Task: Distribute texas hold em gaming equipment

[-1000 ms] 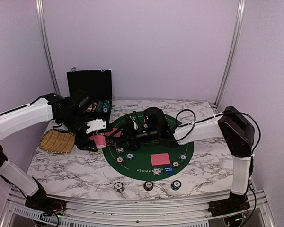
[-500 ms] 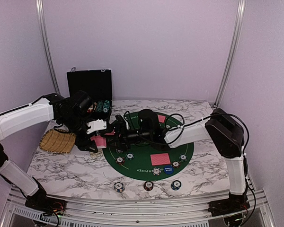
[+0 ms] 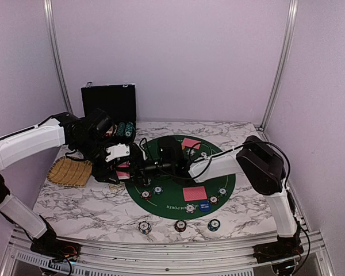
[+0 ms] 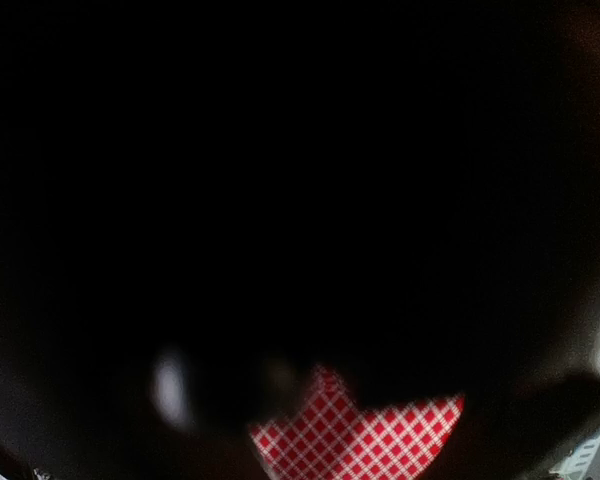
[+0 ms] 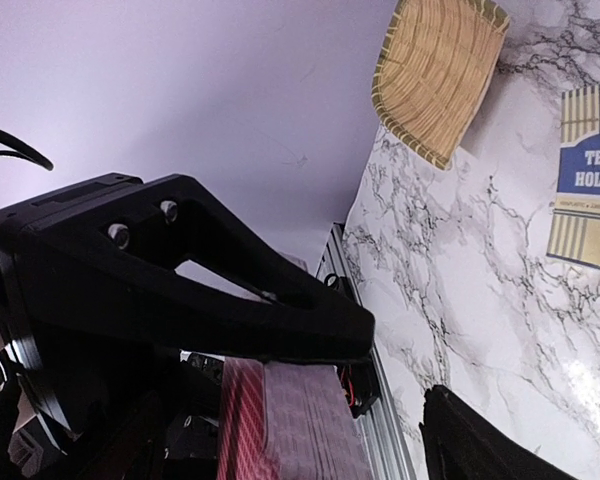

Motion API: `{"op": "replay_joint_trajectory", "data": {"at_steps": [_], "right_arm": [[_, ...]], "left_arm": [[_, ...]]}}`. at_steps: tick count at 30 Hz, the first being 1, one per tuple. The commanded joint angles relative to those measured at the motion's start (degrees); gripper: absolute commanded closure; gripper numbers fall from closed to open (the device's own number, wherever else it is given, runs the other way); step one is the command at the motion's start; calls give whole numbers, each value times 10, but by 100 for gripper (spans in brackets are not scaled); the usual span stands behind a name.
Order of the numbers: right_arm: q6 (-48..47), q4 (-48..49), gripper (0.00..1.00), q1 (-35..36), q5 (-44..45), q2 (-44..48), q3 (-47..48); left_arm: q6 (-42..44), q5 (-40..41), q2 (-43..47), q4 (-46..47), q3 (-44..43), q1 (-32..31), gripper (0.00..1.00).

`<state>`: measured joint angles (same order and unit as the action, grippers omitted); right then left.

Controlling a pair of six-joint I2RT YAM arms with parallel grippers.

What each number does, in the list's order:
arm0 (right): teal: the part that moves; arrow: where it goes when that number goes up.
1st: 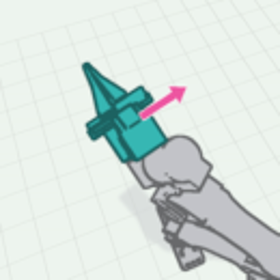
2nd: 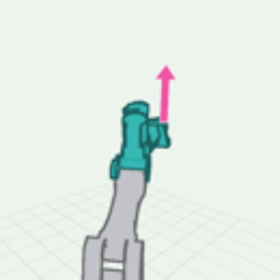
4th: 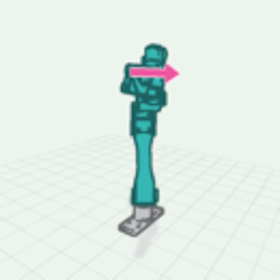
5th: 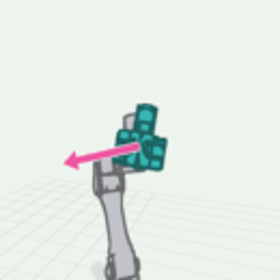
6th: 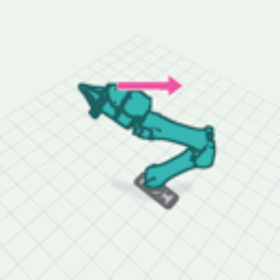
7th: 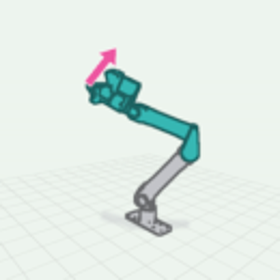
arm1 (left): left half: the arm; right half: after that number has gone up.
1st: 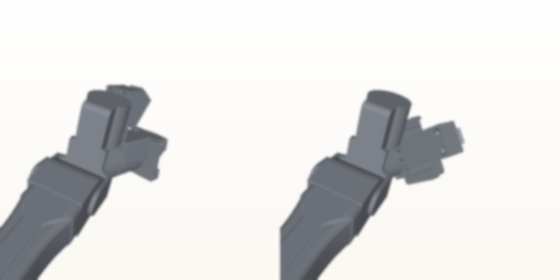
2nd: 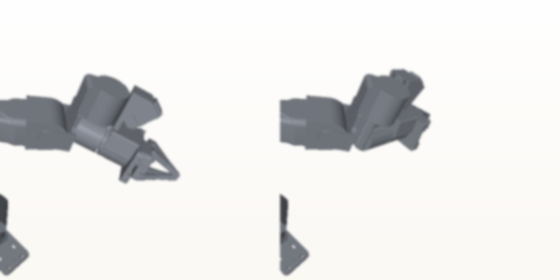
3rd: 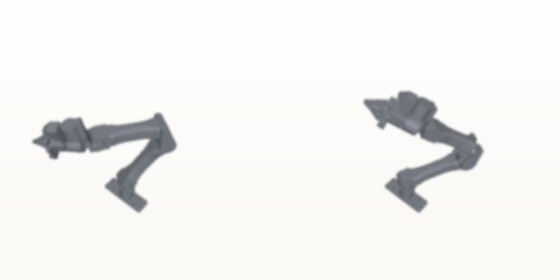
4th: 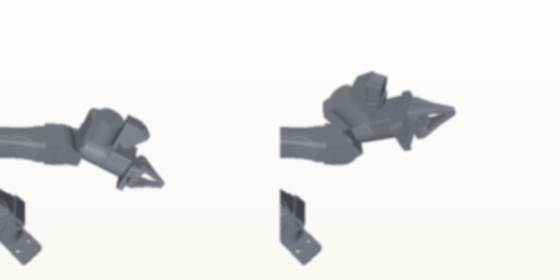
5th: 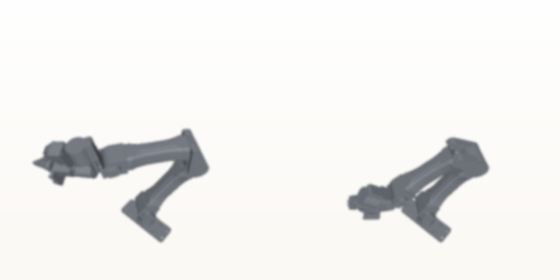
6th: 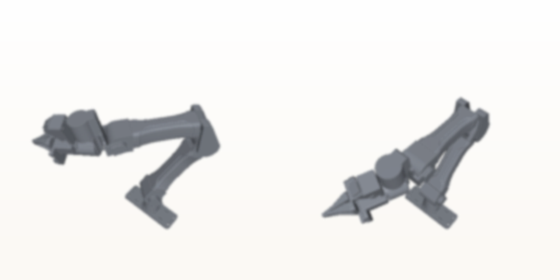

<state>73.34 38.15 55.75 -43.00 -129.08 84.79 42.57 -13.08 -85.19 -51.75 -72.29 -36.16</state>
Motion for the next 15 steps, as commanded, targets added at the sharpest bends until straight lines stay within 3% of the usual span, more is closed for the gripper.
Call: {"op": "replay_joint_trajectory", "data": {"at_steps": [1, 10, 15], "right_arm": [[18, 29, 13, 9, -9, -21, 33], [53, 60, 14, 10, -8, -59, 67], [35, 25, 16, 10, 0, -65, 82]], "left_arm": [[-1, -15, 1, -6, -17, -1, 80], [-1, -16, 2, -6, -17, -1, 80], [-1, -18, 4, -6, -17, -1, 80]]}}
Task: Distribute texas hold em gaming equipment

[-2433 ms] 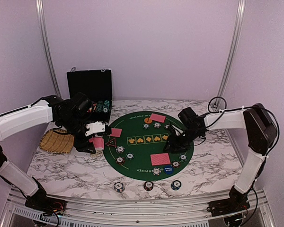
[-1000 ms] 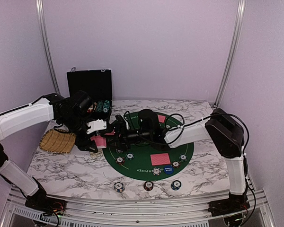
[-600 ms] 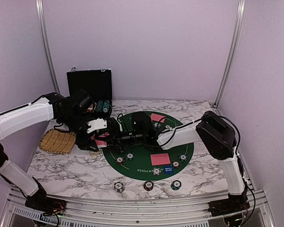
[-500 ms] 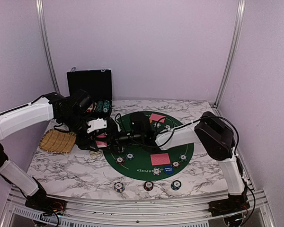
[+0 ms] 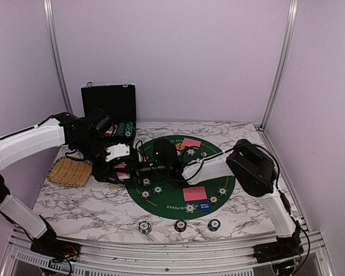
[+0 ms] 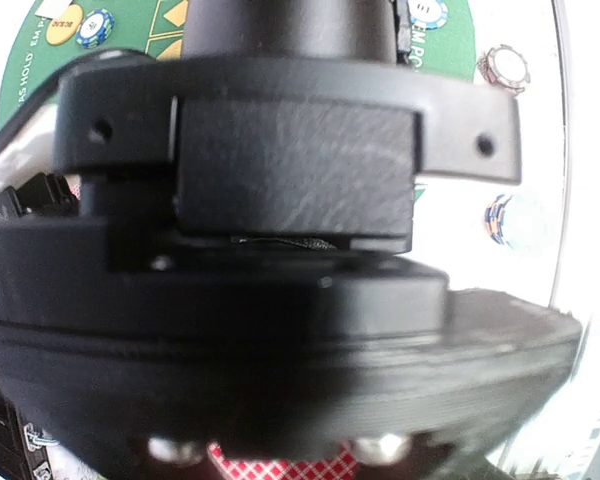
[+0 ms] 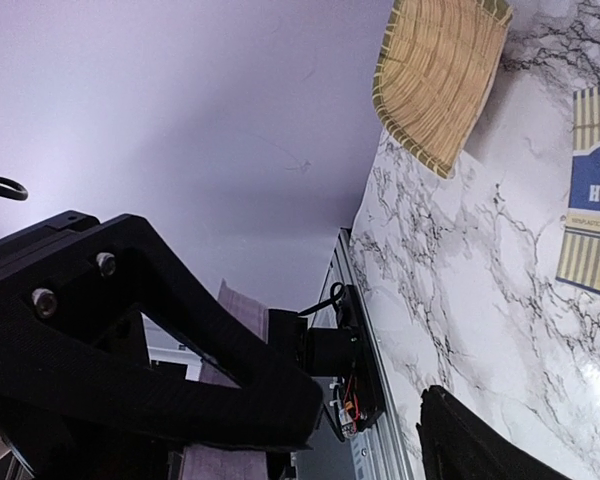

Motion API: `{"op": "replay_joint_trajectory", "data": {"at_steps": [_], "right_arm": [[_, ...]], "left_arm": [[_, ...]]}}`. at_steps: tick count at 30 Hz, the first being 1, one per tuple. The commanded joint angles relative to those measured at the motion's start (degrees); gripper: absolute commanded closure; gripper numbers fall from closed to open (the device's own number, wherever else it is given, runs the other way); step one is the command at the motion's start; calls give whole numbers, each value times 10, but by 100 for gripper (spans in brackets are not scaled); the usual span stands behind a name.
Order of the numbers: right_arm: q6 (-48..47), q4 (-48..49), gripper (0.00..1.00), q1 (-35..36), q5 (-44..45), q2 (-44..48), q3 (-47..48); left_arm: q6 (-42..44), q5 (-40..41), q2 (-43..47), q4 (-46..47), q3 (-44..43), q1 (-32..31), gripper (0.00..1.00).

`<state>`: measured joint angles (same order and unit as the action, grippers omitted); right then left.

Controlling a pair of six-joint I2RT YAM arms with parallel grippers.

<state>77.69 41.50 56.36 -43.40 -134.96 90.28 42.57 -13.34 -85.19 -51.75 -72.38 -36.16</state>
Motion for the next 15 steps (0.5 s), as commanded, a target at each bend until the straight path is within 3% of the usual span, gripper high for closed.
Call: {"op": "replay_joint_trajectory", "data": {"at_steps": [1, 15], "right_arm": [[-11, -18, 16, 4, 6, -6, 26], [-13, -13, 29, -15, 16, 23, -36]], "left_arm": [[0, -16, 5, -6, -16, -1, 80], [1, -10, 8, -7, -18, -1, 81]]}}
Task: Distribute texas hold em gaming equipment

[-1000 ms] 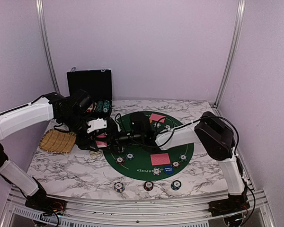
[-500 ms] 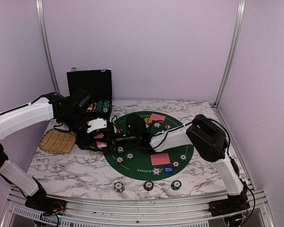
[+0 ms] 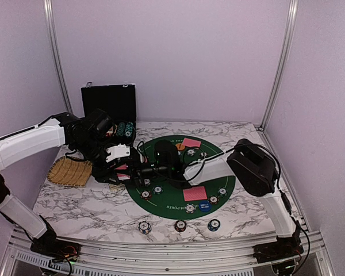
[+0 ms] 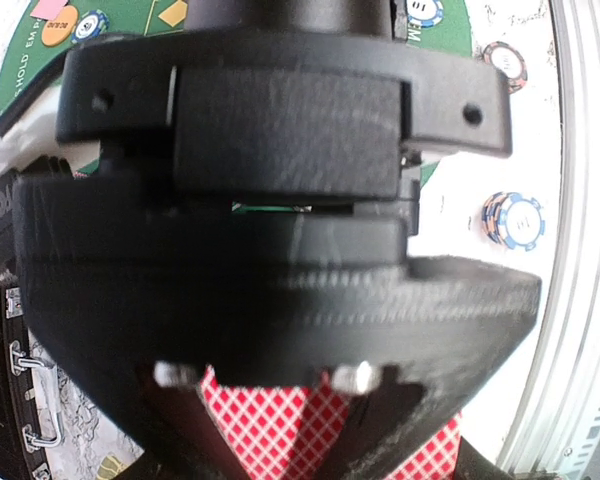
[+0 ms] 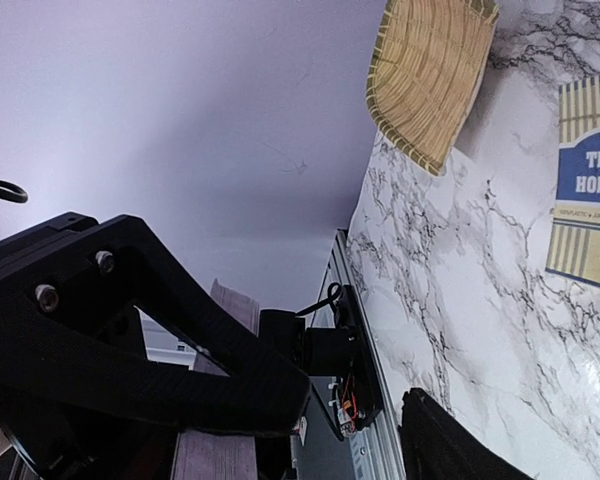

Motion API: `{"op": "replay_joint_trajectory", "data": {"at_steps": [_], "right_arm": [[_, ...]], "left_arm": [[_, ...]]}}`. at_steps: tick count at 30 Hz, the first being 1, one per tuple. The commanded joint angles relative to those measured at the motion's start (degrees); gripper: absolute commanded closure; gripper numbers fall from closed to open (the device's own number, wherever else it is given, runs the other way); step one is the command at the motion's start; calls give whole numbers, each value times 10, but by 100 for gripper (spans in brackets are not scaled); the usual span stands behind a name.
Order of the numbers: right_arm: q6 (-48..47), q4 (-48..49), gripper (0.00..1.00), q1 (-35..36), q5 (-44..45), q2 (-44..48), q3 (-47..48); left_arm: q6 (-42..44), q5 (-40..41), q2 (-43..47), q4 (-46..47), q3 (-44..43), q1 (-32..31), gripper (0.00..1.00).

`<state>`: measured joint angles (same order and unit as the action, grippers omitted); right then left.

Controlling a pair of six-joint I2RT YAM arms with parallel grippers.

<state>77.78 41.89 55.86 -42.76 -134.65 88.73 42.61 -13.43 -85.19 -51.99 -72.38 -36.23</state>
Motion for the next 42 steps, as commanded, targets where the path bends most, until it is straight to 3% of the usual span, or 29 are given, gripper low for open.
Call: {"op": "replay_joint_trajectory", "data": {"at_steps": [1, 10, 33, 42], "right_arm": [[-17, -18, 30, -11, 10, 23, -24], [-28, -15, 36, -22, 8, 54, -70], [-39, -19, 65, -36, 2, 107, -101], [-40, -27, 69, -40, -4, 123, -109]], "left_arm": [[0, -10, 8, -5, -19, -1, 81], [2, -6, 9, -4, -19, -1, 81], [7, 3, 7, -4, -15, -1, 82], [7, 3, 7, -5, -13, 0, 82]]}}
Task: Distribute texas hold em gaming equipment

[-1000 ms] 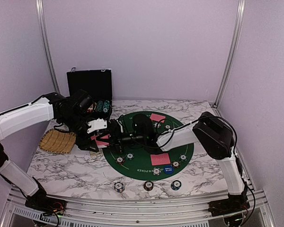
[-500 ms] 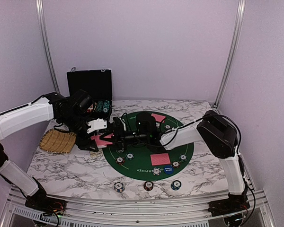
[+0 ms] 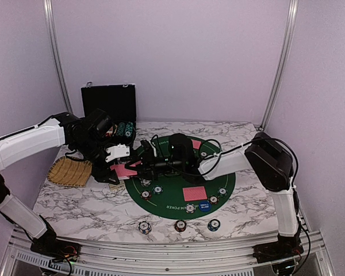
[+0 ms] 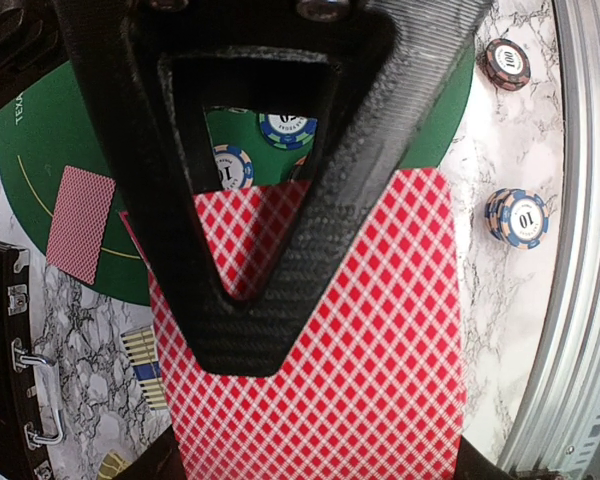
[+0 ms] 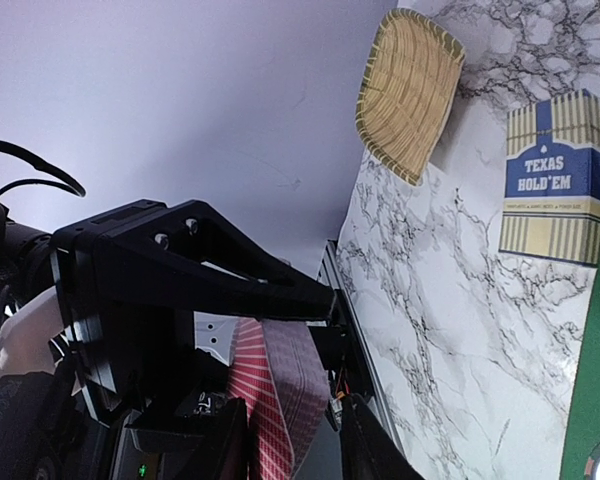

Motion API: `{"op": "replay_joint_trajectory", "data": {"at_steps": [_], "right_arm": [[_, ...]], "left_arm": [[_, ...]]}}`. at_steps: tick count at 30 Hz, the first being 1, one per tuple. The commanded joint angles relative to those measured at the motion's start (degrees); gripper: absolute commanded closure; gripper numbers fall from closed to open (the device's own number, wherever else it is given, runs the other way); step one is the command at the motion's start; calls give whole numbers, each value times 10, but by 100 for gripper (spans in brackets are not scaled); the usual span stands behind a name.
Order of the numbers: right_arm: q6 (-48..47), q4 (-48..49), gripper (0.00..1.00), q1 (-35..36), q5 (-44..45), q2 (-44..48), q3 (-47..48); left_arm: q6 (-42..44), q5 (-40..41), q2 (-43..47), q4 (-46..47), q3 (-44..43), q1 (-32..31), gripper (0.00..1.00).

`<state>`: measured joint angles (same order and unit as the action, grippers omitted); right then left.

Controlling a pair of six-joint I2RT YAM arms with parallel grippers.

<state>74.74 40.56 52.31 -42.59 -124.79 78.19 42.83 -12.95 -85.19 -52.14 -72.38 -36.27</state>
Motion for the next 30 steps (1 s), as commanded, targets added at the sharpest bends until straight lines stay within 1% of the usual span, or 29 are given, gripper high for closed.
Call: {"op": "replay_joint_trajectory", "data": {"at_steps": [1, 4, 17, 30], "right_arm": [[-9, -14, 69, -5, -6, 26, -5], [-3, -10, 71, -5, -10, 29, -6], [17, 15, 87, -13, -20, 51, -34], [19, 20, 99, -46, -37, 65, -60]], "left_arm": [[5, -1, 8, -3, -12, 0, 82], [5, 0, 8, -3, -12, 0, 82], [6, 4, 8, -2, -10, 0, 82], [9, 12, 9, -3, -6, 1, 83]]}}
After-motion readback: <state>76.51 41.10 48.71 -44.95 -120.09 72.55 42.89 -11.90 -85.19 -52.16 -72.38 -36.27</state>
